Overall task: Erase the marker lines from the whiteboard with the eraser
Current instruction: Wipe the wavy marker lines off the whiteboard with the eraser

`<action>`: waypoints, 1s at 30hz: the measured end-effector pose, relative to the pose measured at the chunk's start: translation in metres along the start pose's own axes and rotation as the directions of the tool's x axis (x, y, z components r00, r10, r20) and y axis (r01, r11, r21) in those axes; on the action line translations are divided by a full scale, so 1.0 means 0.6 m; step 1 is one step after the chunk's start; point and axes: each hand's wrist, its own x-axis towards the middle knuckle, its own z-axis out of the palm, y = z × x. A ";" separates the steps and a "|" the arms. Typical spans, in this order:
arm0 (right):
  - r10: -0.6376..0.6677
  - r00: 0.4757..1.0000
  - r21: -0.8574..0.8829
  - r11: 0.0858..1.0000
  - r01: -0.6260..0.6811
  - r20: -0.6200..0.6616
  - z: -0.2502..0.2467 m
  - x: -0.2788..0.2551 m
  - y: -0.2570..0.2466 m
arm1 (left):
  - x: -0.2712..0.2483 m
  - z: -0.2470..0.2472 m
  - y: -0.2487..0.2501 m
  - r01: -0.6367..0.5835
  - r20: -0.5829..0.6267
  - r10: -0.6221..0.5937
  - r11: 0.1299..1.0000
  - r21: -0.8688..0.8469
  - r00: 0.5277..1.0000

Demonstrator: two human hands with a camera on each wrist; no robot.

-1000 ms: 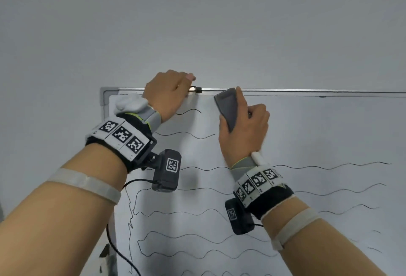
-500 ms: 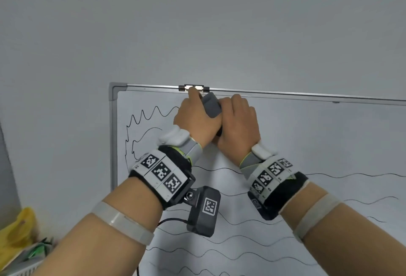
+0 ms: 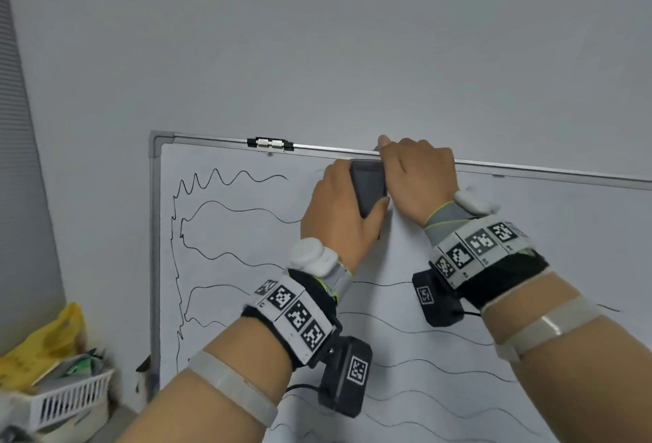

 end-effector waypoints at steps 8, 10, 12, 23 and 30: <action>-0.049 0.995 0.024 0.998 0.051 -0.083 -0.001 -0.029 0.002 | -0.018 -0.030 -0.043 0.265 -0.313 -0.232 0.962 0.069 0.921; -0.042 0.995 0.049 0.998 0.047 -0.093 -0.006 -0.032 -0.001 | -0.031 -0.016 -0.001 0.189 -0.262 -0.150 0.973 0.129 0.953; -0.045 0.994 0.075 0.996 0.053 -0.095 -0.011 -0.036 0.003 | -0.060 0.011 0.047 0.063 -0.114 -0.046 0.986 0.154 0.992; -0.065 0.997 0.107 0.992 0.068 -0.028 -0.027 -0.044 0.001 | -0.078 -0.023 -0.007 0.226 -0.181 -0.206 0.969 0.097 0.962; -0.063 0.998 0.105 0.992 0.063 -0.004 -0.023 -0.040 0.018 | -0.095 -0.011 -0.021 0.199 -0.102 -0.184 0.966 0.166 0.978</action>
